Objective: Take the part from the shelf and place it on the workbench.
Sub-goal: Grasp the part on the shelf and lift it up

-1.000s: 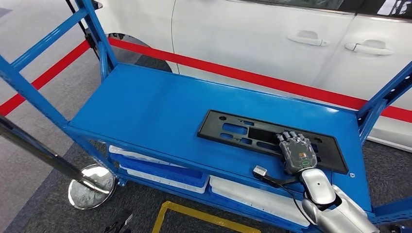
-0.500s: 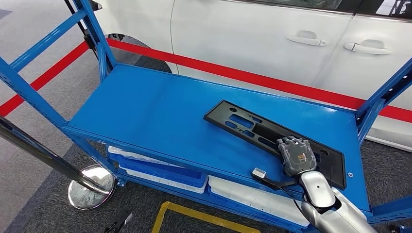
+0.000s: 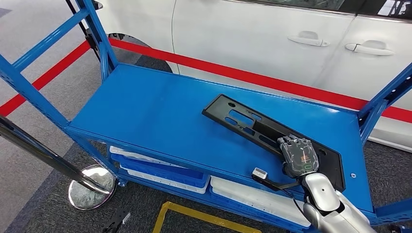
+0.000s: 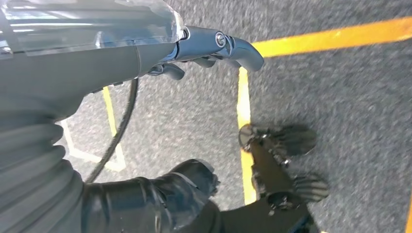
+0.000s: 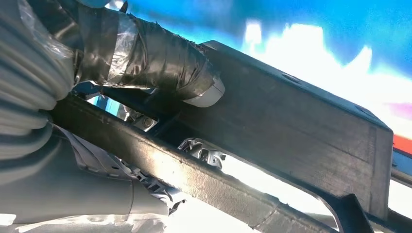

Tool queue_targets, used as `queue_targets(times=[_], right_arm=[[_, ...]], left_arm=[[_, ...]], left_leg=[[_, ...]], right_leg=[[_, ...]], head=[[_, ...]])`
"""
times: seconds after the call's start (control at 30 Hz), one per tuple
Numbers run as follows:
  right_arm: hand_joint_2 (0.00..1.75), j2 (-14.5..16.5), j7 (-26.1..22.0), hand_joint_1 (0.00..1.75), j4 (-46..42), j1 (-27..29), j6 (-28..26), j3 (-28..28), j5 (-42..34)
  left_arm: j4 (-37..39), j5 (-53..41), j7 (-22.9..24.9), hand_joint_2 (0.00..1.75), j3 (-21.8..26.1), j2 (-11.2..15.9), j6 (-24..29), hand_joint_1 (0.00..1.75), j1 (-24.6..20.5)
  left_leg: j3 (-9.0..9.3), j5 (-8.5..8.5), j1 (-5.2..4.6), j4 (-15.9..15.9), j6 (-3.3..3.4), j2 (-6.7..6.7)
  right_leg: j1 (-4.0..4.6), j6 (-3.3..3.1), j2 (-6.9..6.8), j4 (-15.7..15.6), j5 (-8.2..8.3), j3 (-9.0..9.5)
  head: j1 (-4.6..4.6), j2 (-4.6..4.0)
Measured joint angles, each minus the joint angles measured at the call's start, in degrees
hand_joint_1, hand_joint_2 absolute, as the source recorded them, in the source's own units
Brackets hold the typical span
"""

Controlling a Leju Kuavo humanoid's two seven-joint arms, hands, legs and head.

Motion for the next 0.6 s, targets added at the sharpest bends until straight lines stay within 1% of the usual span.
queue_targets(times=[0.1,0.2,0.47,0.53,0.6], right_arm=[[1.75,-1.06,-1.44,1.75,-3.59,0.89,-0.88,-1.85,-2.6],[1.75,-1.82,-1.82,1.75,-5.66,1.37,-0.83,-2.88,-3.17],[1.75,-2.41,-1.96,1.75,-7.68,2.23,-0.84,-3.8,-3.25],[1.75,-2.44,-2.53,1.75,-7.89,2.25,-0.88,-3.93,-3.83],[1.75,-2.63,-4.14,1.75,-8.79,2.25,-0.46,-4.03,-6.79]], left_arm=[[0.0,-0.3,-0.9,1.75,0.01,-0.01,0.41,0.0,0.11],[0.0,-0.31,-1.08,1.75,0.03,-0.01,0.56,0.0,0.15],[0.0,-0.33,-1.04,1.75,0.05,-0.01,0.65,0.0,0.21],[0.0,-0.56,-0.44,1.75,0.06,-0.01,0.81,0.0,0.19],[0.0,-0.89,1.08,1.75,0.07,-0.01,1.13,0.0,0.18]], left_leg=[[-0.01,0.0,-0.04,0.0,0.01,-0.01],[-0.01,-0.01,-0.05,0.0,0.01,-0.01],[0.0,0.0,-0.06,0.0,0.01,0.0],[0.0,0.0,-0.06,0.0,0.01,0.0],[-0.01,0.0,-0.06,0.0,0.01,-0.01]], right_leg=[[-0.05,0.0,-0.02,0.0,0.0,0.0],[-0.06,0.01,-0.01,-0.01,0.0,0.0],[-0.07,0.03,-0.01,-0.01,0.02,0.0],[-0.07,0.03,-0.01,-0.01,0.02,0.0],[-0.08,0.04,-0.01,-0.01,0.02,0.0]], head=[[-0.01,-0.01],[0.01,0.0],[-0.01,-0.01],[0.0,0.0],[-0.01,-0.01]])
